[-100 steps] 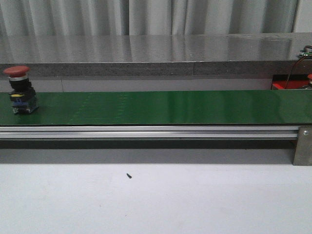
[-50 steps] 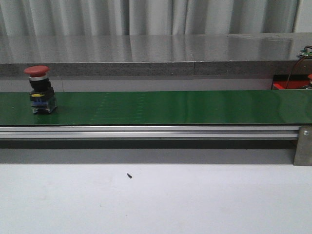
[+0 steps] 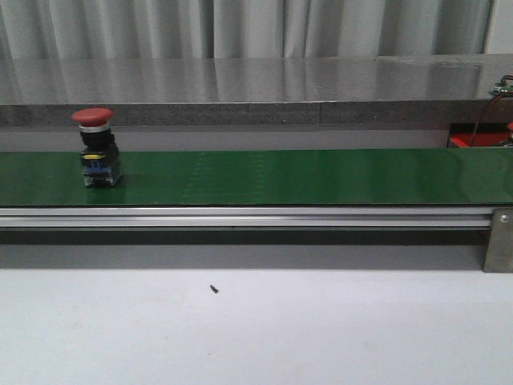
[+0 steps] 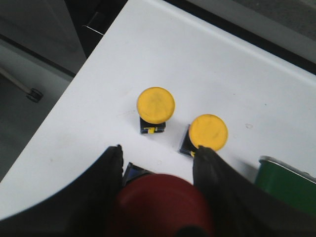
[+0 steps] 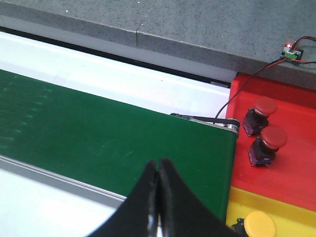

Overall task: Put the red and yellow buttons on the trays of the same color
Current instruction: 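Grasp a second red push button with the left gripper, carry over belt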

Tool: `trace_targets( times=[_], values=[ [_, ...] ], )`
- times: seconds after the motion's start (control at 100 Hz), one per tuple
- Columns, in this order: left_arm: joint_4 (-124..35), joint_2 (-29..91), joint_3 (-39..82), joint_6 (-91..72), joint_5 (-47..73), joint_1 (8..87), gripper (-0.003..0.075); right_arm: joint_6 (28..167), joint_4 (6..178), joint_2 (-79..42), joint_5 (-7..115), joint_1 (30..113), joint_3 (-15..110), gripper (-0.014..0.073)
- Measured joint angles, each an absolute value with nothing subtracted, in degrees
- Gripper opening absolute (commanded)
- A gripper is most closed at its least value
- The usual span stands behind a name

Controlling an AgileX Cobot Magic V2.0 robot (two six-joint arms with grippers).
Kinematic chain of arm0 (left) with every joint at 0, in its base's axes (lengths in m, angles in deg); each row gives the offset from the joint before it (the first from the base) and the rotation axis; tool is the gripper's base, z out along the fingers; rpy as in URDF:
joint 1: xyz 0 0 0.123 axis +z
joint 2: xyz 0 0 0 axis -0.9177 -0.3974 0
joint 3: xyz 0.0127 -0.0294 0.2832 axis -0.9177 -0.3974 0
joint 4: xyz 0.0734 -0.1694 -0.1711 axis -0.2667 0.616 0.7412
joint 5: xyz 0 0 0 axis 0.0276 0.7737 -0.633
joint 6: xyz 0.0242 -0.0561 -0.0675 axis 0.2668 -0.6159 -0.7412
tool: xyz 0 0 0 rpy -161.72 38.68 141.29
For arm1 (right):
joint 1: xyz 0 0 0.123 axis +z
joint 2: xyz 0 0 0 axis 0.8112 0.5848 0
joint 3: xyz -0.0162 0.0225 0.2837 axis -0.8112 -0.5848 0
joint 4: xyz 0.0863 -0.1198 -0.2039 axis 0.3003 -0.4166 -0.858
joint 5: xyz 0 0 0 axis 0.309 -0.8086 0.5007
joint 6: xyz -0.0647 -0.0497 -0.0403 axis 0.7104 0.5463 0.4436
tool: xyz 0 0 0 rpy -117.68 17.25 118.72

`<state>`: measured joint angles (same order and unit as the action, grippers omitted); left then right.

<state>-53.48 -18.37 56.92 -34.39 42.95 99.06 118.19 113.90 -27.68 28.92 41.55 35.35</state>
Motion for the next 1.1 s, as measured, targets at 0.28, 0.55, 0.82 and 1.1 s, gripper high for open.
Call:
trace_targets(
  times=[0.28,0.55,0.82,1.1],
  values=[
    [-53.1,-9.1,45.1,-34.2,42.5,92.9,0.0092,118.2,113.9,-27.7,28.9,41.6,35.3,-0.0068],
    [-53.0,-6.9,37.2,-34.2,37.1,85.2,0.0092,118.2,113.9,-27.7,28.9,41.6,35.3,-0.0068],
    [-52.6,-7.3,36.6,-33.8,34.2,80.0,0.0092,118.2,113.9,-27.7,28.9,41.6,35.3,-0.0068],
    [-52.6,-11.5,36.6,-33.8,34.6,79.5,0.0093,118.2,113.9,-27.7,28.8,41.6,35.3,-0.0068]
  ],
)
